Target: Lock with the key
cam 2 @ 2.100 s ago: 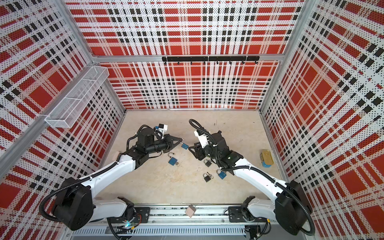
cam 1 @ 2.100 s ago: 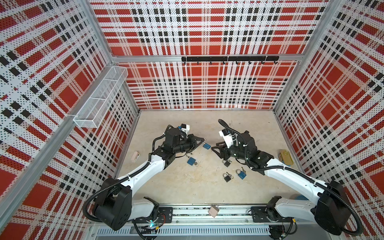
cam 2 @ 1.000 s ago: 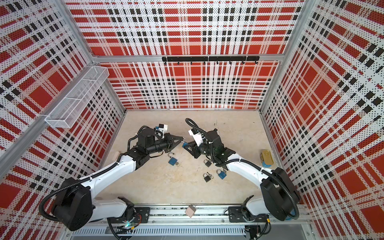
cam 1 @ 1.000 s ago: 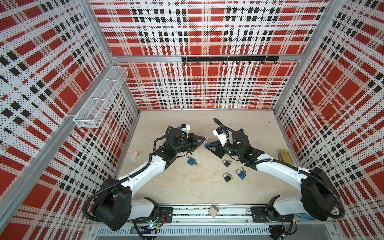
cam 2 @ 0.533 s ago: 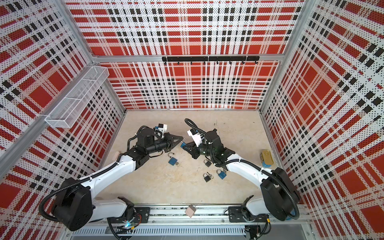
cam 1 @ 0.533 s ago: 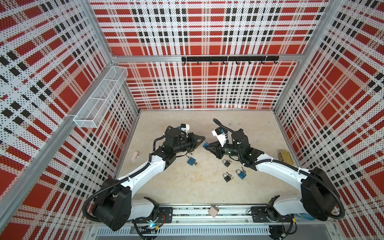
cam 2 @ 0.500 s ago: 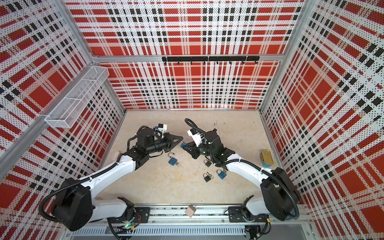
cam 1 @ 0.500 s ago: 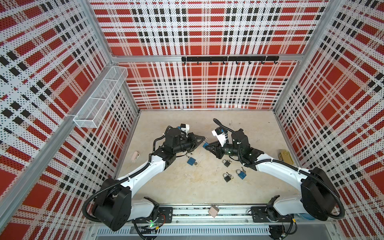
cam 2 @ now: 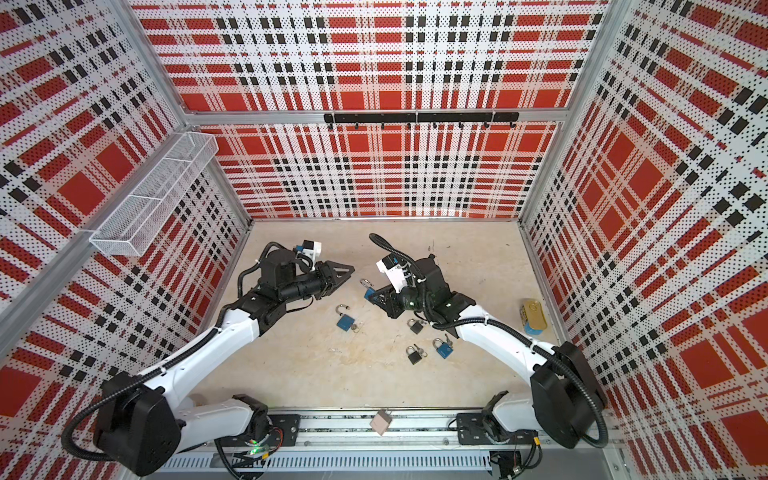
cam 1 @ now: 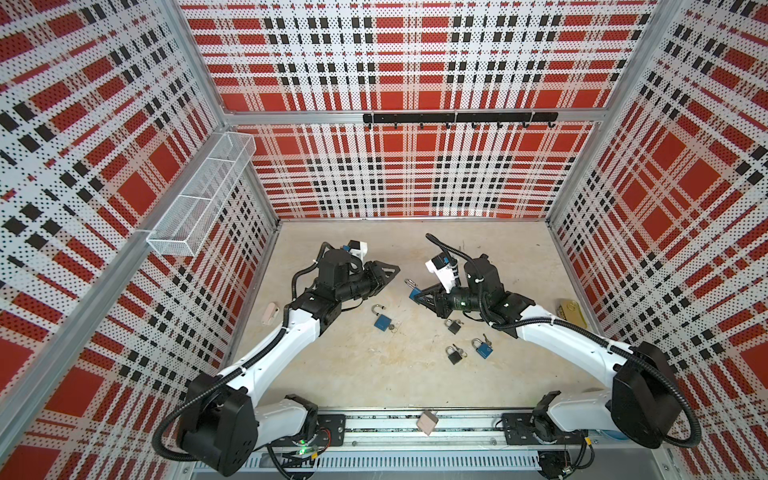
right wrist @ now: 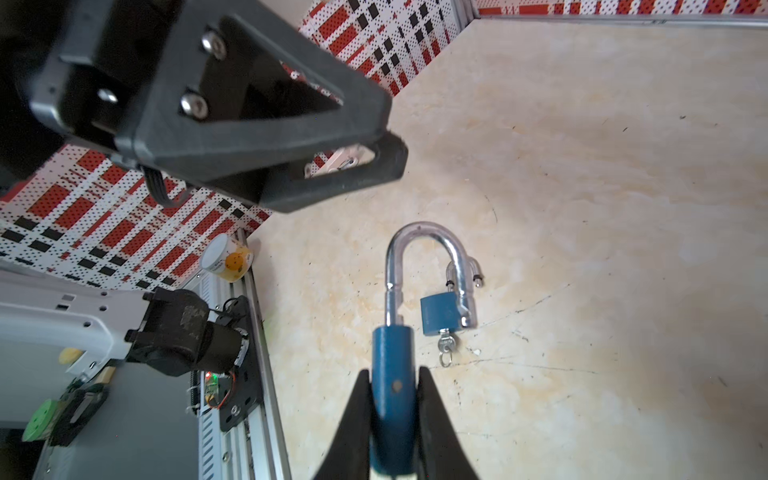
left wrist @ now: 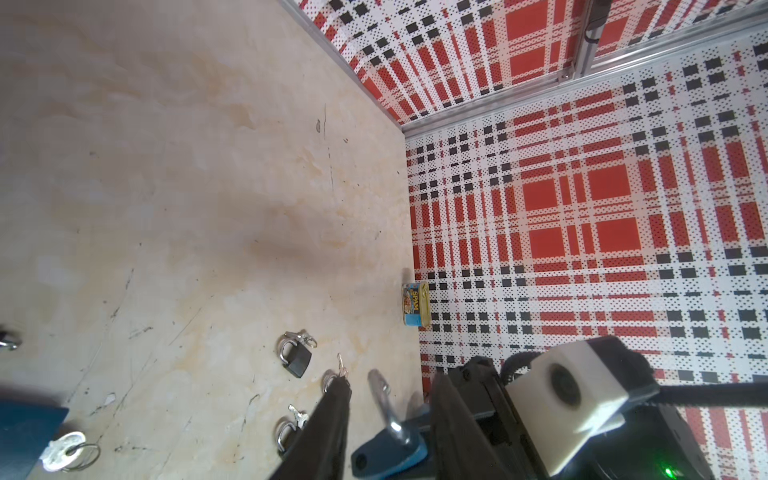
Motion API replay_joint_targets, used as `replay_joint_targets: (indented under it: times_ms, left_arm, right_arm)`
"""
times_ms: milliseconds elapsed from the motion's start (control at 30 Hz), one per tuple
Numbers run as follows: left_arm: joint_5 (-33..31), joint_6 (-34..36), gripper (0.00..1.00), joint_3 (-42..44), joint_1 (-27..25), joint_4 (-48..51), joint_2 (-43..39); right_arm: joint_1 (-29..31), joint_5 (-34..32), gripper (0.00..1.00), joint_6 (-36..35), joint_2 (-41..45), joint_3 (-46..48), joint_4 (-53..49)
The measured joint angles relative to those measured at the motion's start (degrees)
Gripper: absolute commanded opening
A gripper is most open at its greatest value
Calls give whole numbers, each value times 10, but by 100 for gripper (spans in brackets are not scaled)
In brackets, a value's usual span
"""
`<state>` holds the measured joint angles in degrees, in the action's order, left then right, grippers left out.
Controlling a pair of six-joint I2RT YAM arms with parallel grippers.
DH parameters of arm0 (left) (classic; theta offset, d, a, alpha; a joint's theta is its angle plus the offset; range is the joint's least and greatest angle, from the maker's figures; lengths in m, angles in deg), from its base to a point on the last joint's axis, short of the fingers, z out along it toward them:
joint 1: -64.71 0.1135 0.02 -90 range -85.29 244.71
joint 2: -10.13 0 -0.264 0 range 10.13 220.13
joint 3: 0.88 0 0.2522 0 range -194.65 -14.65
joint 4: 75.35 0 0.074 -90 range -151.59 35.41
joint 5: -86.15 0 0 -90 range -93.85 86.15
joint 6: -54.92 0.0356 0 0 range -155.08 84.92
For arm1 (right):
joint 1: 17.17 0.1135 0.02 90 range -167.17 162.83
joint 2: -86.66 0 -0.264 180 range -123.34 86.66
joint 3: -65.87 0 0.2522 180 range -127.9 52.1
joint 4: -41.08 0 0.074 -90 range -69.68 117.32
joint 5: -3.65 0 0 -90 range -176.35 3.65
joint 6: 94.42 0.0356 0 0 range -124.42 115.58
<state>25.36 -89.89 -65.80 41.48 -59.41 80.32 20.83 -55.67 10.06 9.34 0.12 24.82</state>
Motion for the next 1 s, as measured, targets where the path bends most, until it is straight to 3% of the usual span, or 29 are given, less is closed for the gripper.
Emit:
replay_joint_targets:
  times_ms: [333, 733, 1000]
  left_arm:
    - [54, 88, 35, -15, -17, 9, 42]
    - [159, 71, 32, 22, -22, -75, 71]
    - [193, 45, 32, 53, -20, -109, 57]
  right_arm:
    - [0, 67, 0, -1, 23, -18, -87]
    - [0, 77, 0, -1, 31, -21, -118]
    - [0, 75, 0, -6, 31, -28, -124]
